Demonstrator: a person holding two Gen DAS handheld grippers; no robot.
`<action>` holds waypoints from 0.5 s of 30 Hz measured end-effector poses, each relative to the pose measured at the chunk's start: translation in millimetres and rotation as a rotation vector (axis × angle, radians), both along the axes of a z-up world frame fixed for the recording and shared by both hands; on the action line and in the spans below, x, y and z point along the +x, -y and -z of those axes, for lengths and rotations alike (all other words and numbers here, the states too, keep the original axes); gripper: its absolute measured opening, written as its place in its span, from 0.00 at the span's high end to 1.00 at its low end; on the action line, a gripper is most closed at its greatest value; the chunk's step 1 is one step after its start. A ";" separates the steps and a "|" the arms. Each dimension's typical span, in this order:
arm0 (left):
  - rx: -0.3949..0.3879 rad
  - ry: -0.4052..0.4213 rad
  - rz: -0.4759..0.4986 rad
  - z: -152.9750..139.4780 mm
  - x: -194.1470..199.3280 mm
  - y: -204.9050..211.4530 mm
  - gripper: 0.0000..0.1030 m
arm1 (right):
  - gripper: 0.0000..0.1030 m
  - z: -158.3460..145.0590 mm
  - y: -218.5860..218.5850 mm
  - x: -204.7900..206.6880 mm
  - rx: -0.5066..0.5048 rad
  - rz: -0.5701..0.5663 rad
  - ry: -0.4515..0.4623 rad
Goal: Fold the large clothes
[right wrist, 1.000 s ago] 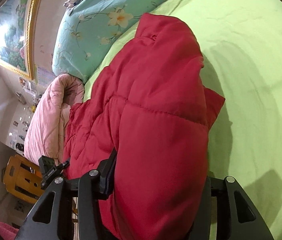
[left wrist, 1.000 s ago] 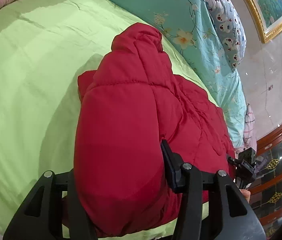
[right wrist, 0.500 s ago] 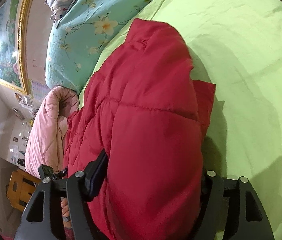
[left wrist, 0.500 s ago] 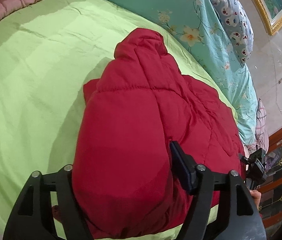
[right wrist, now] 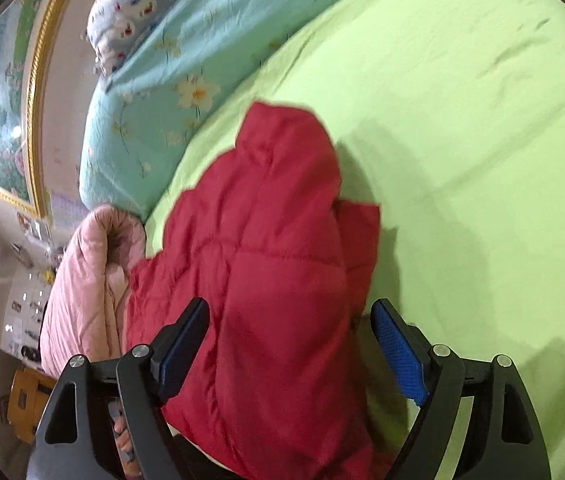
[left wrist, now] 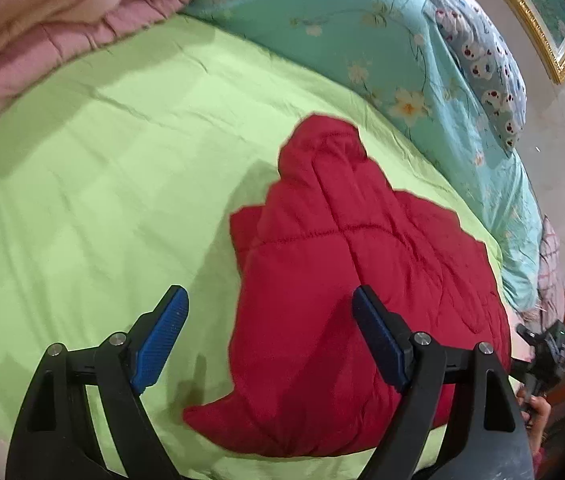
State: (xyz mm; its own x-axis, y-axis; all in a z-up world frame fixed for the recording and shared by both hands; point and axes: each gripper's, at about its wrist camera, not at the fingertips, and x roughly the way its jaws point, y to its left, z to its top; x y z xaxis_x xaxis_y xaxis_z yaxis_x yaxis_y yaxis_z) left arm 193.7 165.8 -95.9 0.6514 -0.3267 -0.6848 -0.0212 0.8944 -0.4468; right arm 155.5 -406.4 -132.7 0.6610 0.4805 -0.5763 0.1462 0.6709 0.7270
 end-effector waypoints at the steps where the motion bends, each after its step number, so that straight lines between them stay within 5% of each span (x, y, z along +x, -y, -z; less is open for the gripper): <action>1: 0.008 0.011 -0.015 -4.2 -2.9 -1.8 0.18 | 0.17 -5.0 0.5 -3.8 -0.011 0.006 0.011; 8: 0.032 0.097 0.028 -34.8 -30.5 18.1 0.18 | 0.19 -46.4 -37.2 -27.1 -0.272 -0.045 0.124; 10: 0.042 0.114 0.094 -39.3 -40.2 36.0 0.18 | 0.27 -54.7 -60.8 -32.4 -0.357 -0.098 0.165; 12: 0.056 0.126 0.170 -40.8 -49.5 56.7 0.18 | 0.45 -58.5 -90.6 -34.1 -0.407 -0.177 0.192; 15: 0.110 0.145 0.251 -37.8 -63.0 87.2 0.18 | 0.49 -56.2 -125.0 -30.6 -0.430 -0.275 0.212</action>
State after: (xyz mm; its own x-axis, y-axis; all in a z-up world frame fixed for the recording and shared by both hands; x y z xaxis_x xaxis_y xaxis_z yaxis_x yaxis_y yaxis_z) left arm 130.7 78.5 -58.1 0.6534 -0.4187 -0.6307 0.2631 0.9068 -0.3295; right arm 124.9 -281.4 -76.5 0.6671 0.4025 -0.6269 -0.1962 0.9067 0.3733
